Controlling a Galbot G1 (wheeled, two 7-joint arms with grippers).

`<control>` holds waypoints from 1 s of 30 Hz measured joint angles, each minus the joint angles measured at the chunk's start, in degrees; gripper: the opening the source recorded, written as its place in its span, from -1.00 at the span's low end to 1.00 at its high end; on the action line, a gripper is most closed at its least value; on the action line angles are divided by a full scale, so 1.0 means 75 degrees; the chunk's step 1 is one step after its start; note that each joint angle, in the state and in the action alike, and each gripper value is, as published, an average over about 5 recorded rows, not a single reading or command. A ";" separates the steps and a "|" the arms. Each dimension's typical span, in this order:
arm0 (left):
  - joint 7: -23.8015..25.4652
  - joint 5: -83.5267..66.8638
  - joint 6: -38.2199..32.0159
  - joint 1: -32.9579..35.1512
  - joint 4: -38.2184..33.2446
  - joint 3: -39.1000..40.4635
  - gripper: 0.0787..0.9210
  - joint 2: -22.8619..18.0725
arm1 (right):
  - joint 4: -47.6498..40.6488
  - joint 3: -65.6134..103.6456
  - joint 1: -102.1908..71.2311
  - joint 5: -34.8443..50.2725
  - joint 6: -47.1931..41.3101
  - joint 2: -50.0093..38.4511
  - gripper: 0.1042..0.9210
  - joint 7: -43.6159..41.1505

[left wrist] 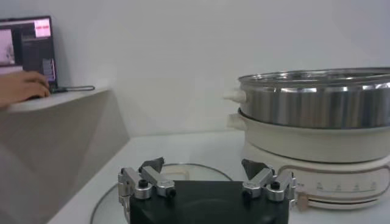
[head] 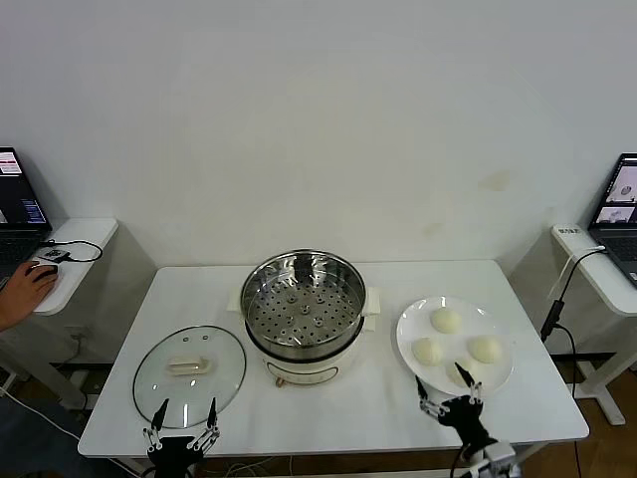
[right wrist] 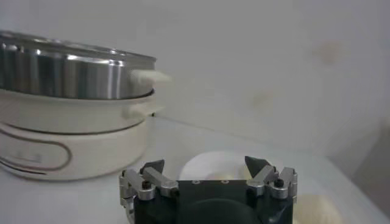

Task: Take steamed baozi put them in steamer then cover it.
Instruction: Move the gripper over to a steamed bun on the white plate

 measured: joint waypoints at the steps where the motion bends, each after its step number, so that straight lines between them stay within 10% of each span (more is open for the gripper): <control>1: 0.0000 0.0032 0.0005 -0.0005 0.0009 -0.0002 0.77 0.0002 | -0.0032 -0.0008 0.0081 -0.0080 -0.0044 -0.0086 0.76 -0.0052; 30: -0.0072 0.0775 0.0057 -0.0019 0.0117 -0.0205 0.77 0.0128 | -0.3914 -0.4674 0.6992 -0.2313 -0.0005 -0.3370 0.76 -0.4989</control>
